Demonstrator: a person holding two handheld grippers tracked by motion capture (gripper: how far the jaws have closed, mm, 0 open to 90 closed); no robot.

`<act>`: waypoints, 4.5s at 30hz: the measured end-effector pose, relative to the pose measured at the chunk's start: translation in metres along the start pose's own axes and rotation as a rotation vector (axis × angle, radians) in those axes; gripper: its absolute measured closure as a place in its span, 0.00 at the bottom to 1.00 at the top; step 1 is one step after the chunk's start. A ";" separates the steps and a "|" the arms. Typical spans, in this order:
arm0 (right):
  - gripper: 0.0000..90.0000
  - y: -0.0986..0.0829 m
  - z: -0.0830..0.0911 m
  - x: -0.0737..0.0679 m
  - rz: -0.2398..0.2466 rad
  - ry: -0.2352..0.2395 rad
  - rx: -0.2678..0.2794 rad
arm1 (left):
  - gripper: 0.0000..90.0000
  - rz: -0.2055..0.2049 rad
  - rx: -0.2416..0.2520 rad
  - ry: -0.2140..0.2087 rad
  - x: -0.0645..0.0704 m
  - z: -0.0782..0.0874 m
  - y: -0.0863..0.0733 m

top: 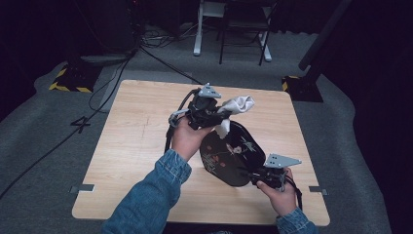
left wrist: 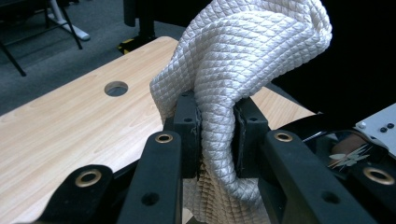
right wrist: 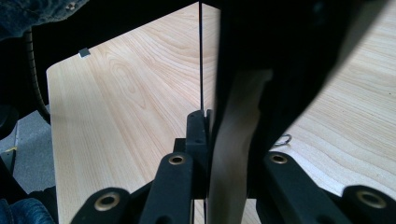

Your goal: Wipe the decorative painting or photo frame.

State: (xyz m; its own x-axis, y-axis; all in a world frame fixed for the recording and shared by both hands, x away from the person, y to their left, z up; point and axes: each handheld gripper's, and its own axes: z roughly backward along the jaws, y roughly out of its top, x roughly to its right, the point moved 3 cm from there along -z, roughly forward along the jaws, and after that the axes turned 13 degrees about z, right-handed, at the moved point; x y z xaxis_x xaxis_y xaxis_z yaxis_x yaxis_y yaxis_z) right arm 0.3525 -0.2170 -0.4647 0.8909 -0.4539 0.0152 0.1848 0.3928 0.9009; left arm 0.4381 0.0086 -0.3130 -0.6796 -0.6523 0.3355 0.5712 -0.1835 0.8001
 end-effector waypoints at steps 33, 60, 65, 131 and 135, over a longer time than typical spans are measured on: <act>0.89 0.000 0.000 -0.001 0.005 0.008 -0.001 | 0.83 0.110 -0.008 0.040 -0.036 -0.021 -0.033; 0.89 0.000 0.000 -0.002 0.007 0.016 -0.001 | 0.83 0.158 -0.044 0.062 -0.059 -0.026 -0.064; 0.89 0.000 0.000 -0.002 0.007 0.017 -0.001 | 0.83 0.172 -0.045 0.069 -0.064 -0.025 -0.070; 0.89 0.001 0.000 -0.003 0.021 0.014 -0.015 | 0.83 0.190 -0.151 0.061 -0.061 0.014 -0.112; 0.89 0.001 -0.001 -0.003 0.020 0.014 -0.014 | 0.83 0.199 -0.165 0.063 -0.064 0.013 -0.118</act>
State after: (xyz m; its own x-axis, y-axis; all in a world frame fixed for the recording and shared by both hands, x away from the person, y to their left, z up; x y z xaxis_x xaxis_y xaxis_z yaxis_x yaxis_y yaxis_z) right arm 0.3503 -0.2147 -0.4637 0.9003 -0.4343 0.0271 0.1723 0.4130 0.8943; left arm 0.4081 0.0813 -0.4230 -0.5194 -0.7313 0.4421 0.7614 -0.1612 0.6279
